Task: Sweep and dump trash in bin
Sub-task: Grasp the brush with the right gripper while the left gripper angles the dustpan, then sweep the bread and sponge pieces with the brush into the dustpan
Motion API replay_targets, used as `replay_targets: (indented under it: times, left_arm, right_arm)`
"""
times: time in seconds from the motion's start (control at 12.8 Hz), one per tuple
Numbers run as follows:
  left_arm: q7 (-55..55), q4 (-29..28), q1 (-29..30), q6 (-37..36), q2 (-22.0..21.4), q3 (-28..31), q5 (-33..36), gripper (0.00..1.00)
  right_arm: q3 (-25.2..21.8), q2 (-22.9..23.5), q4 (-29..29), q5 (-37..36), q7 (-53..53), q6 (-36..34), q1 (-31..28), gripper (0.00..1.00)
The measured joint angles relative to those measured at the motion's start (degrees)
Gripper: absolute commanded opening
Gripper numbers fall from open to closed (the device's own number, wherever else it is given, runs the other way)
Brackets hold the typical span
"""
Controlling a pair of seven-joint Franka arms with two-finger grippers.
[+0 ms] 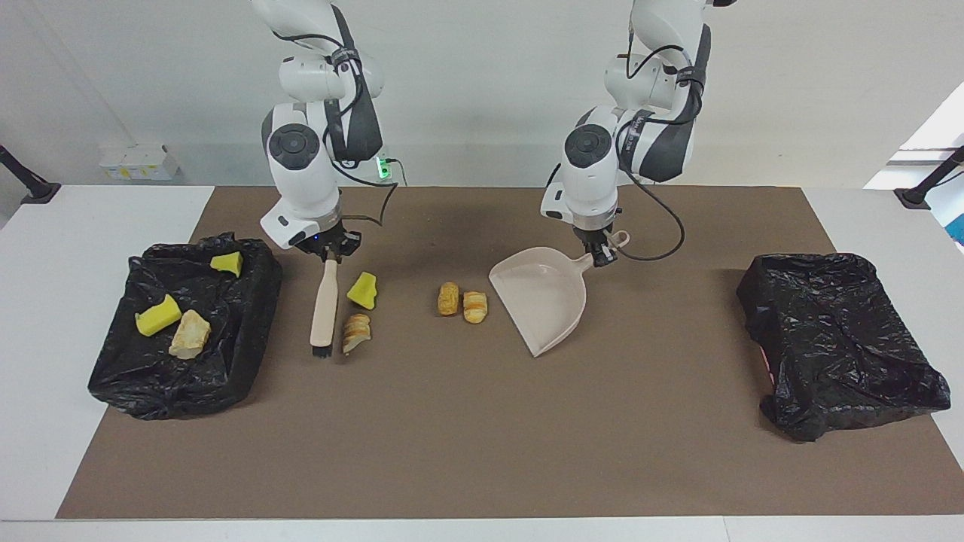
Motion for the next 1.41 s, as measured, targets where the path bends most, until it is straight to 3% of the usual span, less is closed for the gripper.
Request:
replay_targets:
  times: [0.39,0.78,1.18,1.41]
  left_arm:
    - [0.0,-1.38,-1.53,0.33,-0.84,-0.18,0.26,0.0]
    - [0.01,-2.85,-2.11,0.43,-1.83,-0.27,0.28,0.0]
    - [0.02,-4.48,-2.12,0.5,-2.58,-0.31,0.28,0.0]
    - [0.05,-4.68,-2.12,0.51,-2.85,-0.33,0.28,0.0]
  right_arm:
    - [0.75,-0.53,-3.39,2.23,-0.5,2.25,2.11,0.0]
    - [0.9,1.18,-3.33,6.55,0.47,4.98,9.83,0.0]
    - [1.09,5.4,1.49,8.71,8.6,5.34,20.38,0.0]
    - [1.15,9.21,6.0,14.27,12.34,5.45,26.04,0.0]
